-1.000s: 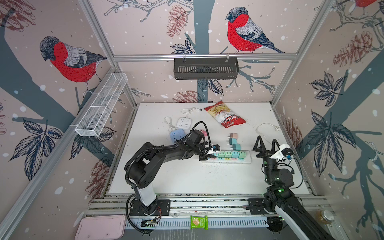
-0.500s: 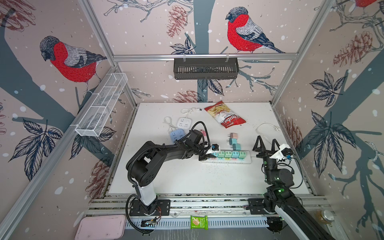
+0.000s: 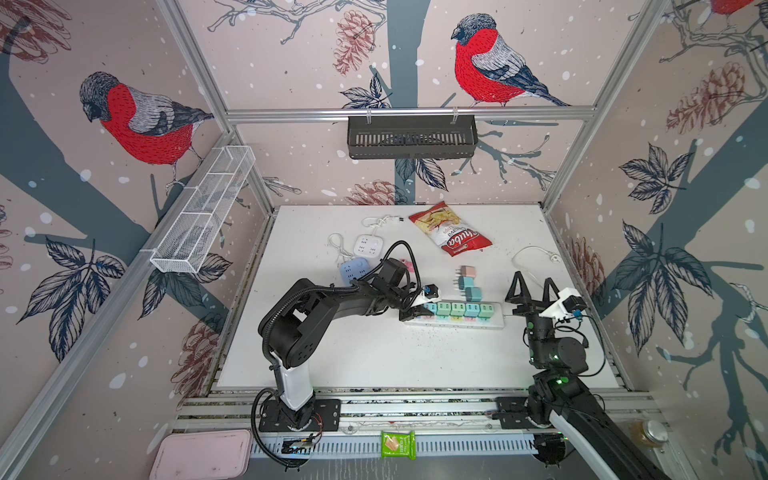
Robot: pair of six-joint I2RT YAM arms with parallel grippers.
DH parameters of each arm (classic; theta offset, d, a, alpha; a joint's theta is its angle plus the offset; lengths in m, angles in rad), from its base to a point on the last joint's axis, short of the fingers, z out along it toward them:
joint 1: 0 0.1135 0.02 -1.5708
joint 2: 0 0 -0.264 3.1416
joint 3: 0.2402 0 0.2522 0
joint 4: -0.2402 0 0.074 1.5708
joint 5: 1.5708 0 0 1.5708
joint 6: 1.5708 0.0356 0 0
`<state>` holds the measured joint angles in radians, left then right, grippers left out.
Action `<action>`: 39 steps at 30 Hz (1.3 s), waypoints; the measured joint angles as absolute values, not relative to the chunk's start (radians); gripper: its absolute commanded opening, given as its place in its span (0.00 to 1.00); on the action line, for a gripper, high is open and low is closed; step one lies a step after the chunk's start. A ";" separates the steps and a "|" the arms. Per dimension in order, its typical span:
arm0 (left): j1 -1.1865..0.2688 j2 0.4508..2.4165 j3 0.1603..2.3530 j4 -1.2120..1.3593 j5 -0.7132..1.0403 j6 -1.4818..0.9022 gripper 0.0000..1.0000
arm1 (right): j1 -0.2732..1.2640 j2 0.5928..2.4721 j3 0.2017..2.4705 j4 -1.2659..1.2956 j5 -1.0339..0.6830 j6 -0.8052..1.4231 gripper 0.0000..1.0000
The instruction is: Insert the plug
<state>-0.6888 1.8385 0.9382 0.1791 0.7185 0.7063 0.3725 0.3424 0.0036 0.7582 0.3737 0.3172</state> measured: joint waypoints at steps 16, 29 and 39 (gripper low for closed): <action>-0.707 1.799 0.873 0.250 0.677 0.599 0.00 | 0.372 0.342 0.004 0.758 0.371 0.317 1.00; -0.841 1.692 0.785 0.218 0.616 0.520 0.00 | 0.372 0.342 0.004 0.758 0.370 0.317 1.00; -0.871 1.681 0.788 0.212 0.588 0.448 0.98 | 0.372 0.348 0.004 0.759 0.371 0.317 1.00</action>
<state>-0.8707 1.6810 0.7879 0.2119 0.5877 0.4477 0.3717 0.3481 0.0036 0.7589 0.3710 0.3172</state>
